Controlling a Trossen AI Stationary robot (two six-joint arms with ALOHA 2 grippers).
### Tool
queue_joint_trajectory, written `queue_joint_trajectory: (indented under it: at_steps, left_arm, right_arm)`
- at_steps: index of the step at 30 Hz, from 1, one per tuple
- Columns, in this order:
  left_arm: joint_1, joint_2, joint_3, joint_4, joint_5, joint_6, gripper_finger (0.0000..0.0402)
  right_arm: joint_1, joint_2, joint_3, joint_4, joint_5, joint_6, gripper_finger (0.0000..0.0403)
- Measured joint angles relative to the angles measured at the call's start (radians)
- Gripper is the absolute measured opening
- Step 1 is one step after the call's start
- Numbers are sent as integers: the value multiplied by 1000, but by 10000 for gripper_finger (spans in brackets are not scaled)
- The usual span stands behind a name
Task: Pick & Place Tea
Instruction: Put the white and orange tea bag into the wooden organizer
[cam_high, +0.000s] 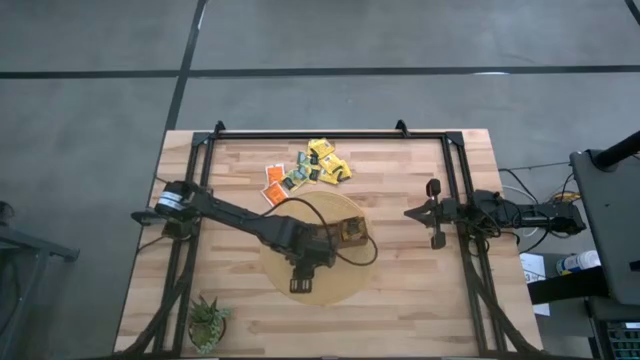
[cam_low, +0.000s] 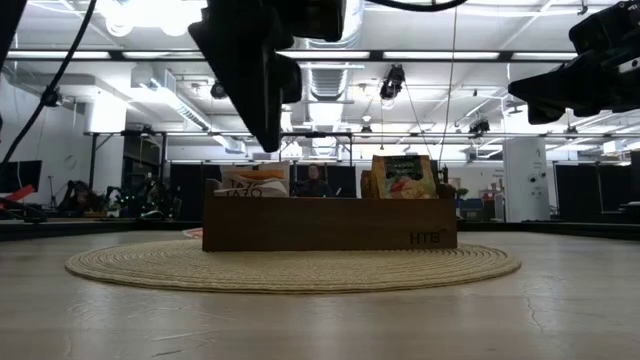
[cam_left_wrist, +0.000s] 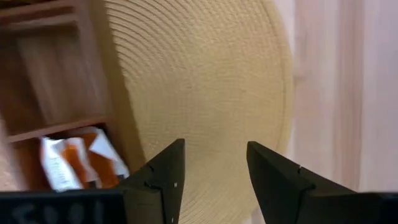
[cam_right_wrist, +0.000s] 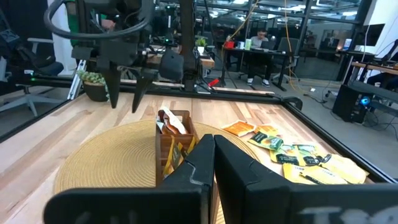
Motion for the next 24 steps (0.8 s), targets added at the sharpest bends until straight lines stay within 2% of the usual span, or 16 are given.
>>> queue_joint_trajectory:
  at_steps: [3, 13, 24]
  left_arm:
    - [5, 0, -18, 5, 34, 11, 165]
    - [56, 0, -134, 12, 27, 39, 165]
    - [85, 0, -150, 11, 1, 41, 165]
  right_arm:
    - [0, 0, 0, 0, 0, 0, 9]
    - [0, 0, 0, 0, 0, 0, 9]
    - [0, 0, 0, 0, 0, 0, 9]
